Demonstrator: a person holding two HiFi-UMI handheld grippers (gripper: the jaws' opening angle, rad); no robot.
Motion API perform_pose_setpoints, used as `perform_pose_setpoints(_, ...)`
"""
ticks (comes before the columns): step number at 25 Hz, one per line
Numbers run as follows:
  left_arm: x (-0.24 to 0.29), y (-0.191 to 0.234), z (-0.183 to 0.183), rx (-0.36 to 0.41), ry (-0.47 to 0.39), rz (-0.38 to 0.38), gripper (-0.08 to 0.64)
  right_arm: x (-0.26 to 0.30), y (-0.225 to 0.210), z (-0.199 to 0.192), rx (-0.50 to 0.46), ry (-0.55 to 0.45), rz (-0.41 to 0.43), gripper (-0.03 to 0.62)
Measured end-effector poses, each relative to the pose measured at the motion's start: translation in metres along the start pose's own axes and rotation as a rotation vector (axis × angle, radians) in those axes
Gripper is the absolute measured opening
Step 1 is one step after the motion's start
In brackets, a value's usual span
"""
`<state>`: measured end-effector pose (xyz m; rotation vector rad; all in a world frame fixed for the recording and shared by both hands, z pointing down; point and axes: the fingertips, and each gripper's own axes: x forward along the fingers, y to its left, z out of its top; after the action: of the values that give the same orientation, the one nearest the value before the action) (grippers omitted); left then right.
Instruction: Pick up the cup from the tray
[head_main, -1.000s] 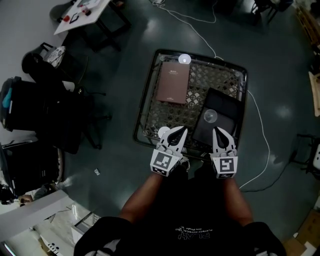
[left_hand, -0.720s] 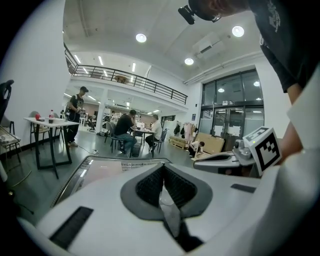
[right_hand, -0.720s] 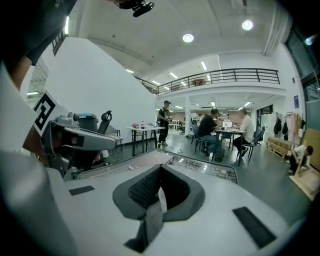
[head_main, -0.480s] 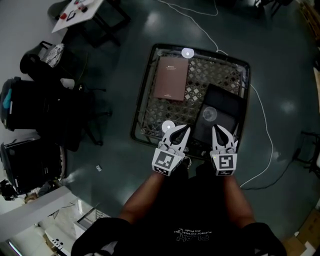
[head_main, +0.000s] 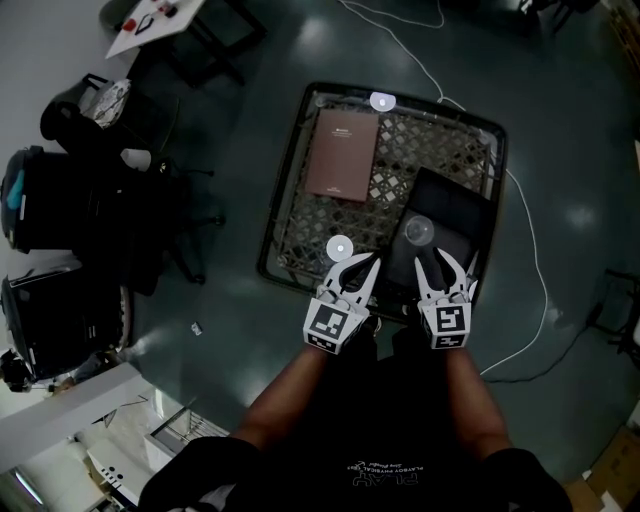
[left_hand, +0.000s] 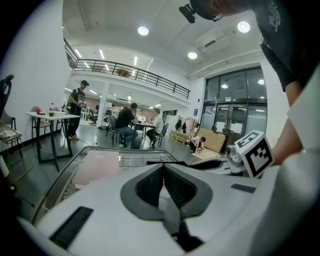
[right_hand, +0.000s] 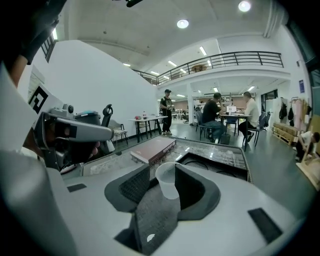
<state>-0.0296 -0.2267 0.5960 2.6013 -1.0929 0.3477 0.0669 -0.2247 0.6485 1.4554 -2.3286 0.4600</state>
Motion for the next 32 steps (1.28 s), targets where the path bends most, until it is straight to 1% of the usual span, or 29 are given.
perform_pose_setpoints(2,0.002,0.001,-0.002,-0.003,0.003,0.006,0.011,0.005,-0.002,-0.005,0.003,0.018,0.002,0.163)
perform_pose_setpoints(6,0.005,0.003,-0.006,-0.008,0.010,0.020,0.011,0.018,-0.009,-0.019,0.016,0.060,0.007,0.256)
perform_pose_setpoints(10,0.007,0.005,-0.009,-0.016,0.014,0.041,0.011,0.031,-0.014,-0.035,0.028,0.105,0.022,0.286)
perform_pose_setpoints(15,0.004,0.009,-0.014,-0.027,0.024,0.071,0.011,0.048,-0.016,-0.049,0.032,0.146,0.039,0.301)
perform_pose_setpoints(22,-0.003,0.016,-0.024,-0.037,0.046,0.105,0.011,0.073,-0.019,-0.064,0.026,0.192,0.058,0.302)
perform_pose_setpoints(29,-0.006,0.020,-0.033,-0.056,0.062,0.128,0.011,0.089,-0.020,-0.060,-0.005,0.197,0.073,0.302)
perform_pose_setpoints(32,-0.007,0.022,-0.036,-0.060,0.074,0.137,0.011,0.095,-0.020,-0.067,-0.001,0.214,0.067,0.302)
